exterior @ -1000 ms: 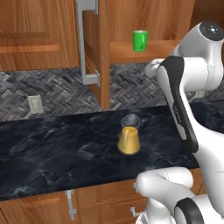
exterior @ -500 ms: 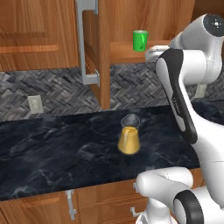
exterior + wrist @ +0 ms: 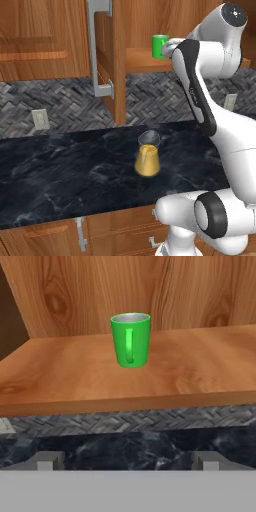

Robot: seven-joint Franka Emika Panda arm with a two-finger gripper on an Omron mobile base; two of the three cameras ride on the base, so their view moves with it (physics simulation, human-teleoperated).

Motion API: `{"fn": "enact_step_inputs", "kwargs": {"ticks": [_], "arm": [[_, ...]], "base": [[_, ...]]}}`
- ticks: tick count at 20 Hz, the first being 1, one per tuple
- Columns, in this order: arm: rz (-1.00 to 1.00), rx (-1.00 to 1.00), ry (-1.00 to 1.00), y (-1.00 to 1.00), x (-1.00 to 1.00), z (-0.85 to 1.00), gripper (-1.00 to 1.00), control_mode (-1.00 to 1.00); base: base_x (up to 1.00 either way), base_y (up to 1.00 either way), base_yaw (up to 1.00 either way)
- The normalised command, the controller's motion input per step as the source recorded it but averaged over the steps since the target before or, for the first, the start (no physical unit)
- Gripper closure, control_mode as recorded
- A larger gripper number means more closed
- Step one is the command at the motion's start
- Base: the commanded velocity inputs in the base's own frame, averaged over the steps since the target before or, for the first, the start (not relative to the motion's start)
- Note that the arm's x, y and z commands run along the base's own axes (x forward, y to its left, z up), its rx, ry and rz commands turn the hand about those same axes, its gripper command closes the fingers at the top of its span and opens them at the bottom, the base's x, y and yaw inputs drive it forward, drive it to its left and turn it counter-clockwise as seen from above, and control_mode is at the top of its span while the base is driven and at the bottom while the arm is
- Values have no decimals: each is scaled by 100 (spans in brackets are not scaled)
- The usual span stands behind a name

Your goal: There is a tray on the dining counter. Grab the cup, mug, and pitcher and place them on the tray. The pitcher may be placed next to the tray if it cannot fit the tray.

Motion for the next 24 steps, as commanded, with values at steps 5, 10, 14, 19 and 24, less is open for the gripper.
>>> {"fn": "enact_step_inputs", "kwargs": {"ticks": [5,10,14,19,24], "arm": [[0,0,0,-16,83,0,-100,-100],[-1,-2,0,-1,74,0,-100,-100],[-1,-3,0,0,62,-4,-100,-100],[-2,-4,0,2,41,-8,-100,-100],[-4,-5,0,8,31,-12,-100,-100]], "base": [[0,0,0],[0,0,0],[0,0,0],[0,0,0],[0,0,0]]}}
